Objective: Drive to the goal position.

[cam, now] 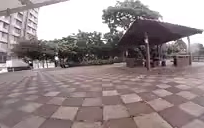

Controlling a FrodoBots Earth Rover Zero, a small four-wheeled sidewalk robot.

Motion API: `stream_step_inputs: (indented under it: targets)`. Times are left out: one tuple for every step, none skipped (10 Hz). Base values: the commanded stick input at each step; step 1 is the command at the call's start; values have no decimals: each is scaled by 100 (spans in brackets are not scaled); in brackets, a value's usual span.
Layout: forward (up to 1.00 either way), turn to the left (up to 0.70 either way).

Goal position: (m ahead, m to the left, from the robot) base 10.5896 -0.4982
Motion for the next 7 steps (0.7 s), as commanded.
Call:
stream_step_inputs:
  targets:
    - [100, 0]
    - [100, 0]
    - [100, 0]
    - [100, 0]
    - [100, 0]
    - [100, 0]
    - [100, 0]
